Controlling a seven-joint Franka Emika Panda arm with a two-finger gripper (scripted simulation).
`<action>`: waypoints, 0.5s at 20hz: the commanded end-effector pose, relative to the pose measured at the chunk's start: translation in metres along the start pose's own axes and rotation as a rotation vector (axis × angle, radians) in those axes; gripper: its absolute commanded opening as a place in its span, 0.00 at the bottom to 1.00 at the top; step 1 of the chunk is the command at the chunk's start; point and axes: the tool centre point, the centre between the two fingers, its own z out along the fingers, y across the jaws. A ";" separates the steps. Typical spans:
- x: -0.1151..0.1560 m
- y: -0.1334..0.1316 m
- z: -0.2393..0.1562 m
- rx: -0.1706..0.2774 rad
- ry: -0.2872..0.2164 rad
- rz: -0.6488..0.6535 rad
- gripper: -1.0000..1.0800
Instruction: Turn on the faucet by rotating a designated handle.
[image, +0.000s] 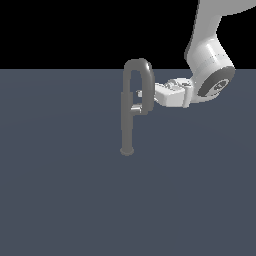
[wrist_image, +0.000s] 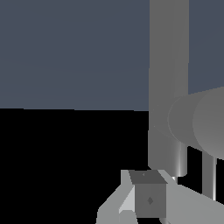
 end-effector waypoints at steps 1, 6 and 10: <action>0.000 0.000 0.000 0.002 -0.002 0.000 0.00; -0.004 0.007 0.000 0.002 -0.002 0.000 0.00; -0.010 0.017 0.000 0.002 -0.002 0.000 0.00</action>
